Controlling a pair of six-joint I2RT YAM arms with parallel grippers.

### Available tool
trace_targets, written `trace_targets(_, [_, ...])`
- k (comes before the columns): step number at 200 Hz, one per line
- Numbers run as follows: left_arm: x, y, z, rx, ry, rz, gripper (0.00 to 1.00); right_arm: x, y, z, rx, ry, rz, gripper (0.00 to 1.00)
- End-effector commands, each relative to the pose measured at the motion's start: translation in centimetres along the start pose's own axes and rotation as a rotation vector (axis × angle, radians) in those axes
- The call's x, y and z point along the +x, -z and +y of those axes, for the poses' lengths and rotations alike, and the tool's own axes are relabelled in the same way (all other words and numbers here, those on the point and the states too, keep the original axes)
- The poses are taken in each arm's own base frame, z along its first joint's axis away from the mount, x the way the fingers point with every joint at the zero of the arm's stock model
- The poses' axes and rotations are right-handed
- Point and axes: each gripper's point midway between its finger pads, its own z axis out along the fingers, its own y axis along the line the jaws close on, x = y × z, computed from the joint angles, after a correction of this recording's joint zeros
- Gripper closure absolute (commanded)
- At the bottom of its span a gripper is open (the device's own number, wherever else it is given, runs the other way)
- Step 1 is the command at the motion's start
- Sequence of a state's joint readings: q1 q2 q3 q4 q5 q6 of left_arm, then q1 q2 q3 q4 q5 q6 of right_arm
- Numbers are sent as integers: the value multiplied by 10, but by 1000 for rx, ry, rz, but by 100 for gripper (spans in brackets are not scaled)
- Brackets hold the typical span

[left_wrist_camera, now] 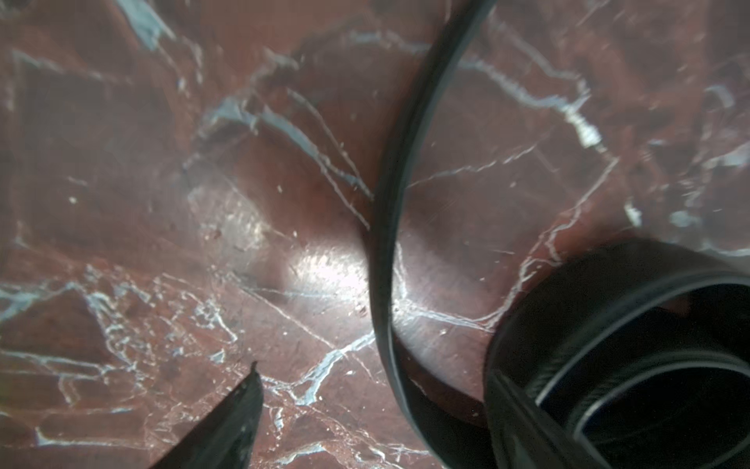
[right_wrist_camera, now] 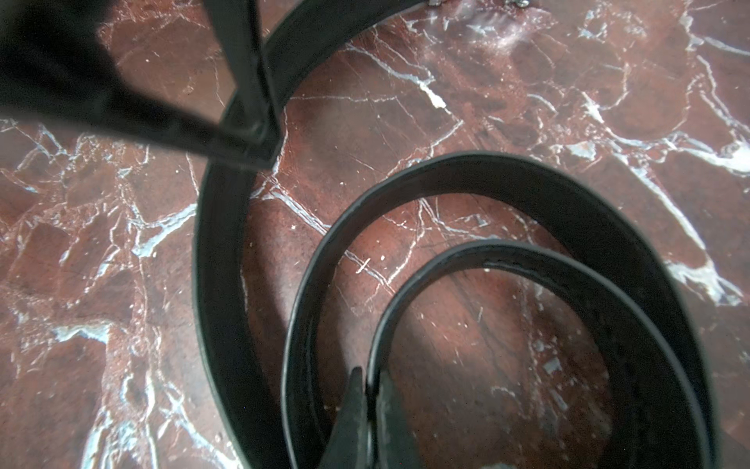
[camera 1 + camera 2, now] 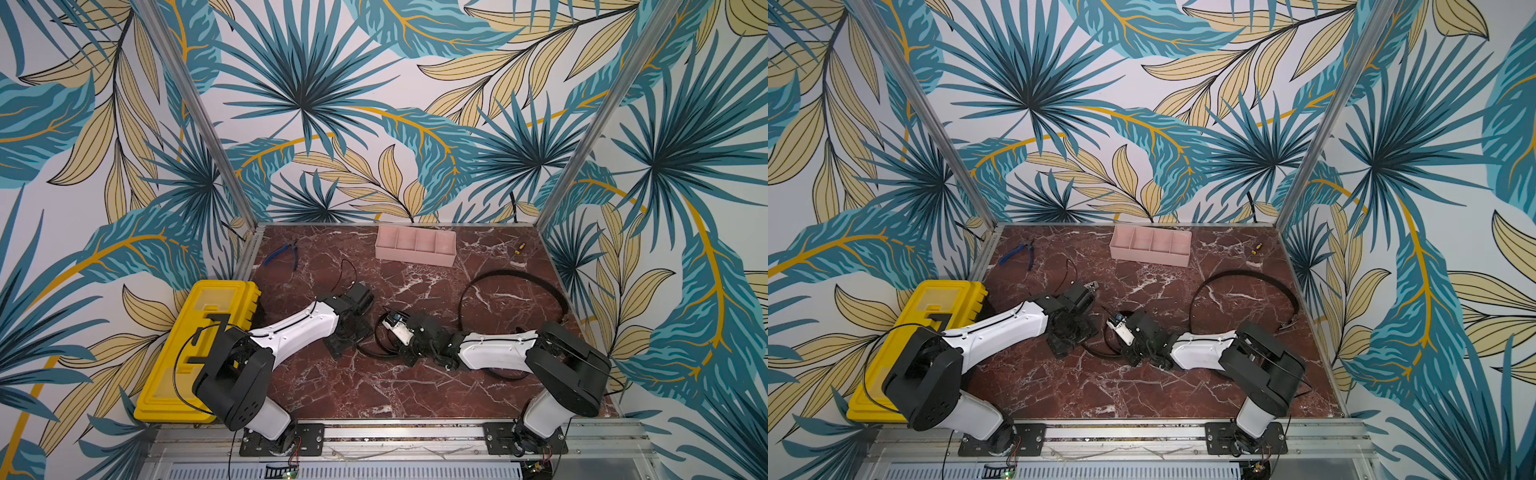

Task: Place the belts into the storage roll
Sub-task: Roll the belt at the center of the board.

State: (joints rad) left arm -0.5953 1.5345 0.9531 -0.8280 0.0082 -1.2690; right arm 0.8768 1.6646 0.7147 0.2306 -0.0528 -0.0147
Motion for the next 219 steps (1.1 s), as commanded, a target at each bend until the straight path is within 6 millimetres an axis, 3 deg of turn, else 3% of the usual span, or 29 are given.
trace_targets(1, [-4,-9,-7,18,26,-16,22,56,-5,8,-35,-4,191,100])
trace_targets(31, [-1,-27,-21,25,17,4,41,55,-3,8,-35,0,190,100])
trace_targets(47, [-3,-37,-26,20,5,5,64,53,-1,8,-37,5,189,100])
trace_targets(56, [-5,-40,-28,14,-7,0,83,54,-1,9,-38,6,195,100])
trace_targets(73, [-9,-39,-31,13,-29,-17,96,54,2,9,-43,14,202,100])
trace_targets(101, [-30,-32,-28,16,-56,-59,100,51,9,14,-69,28,213,100])
trace_targets(145, [-109,-12,-35,-28,-162,-148,100,54,15,26,-138,35,241,100])
trace_targets(178, [-158,-7,-56,-45,-220,-200,100,55,14,35,-187,19,260,100])
trace_targets(219, [-192,-18,-94,1,-233,-208,100,52,17,43,-226,16,275,100])
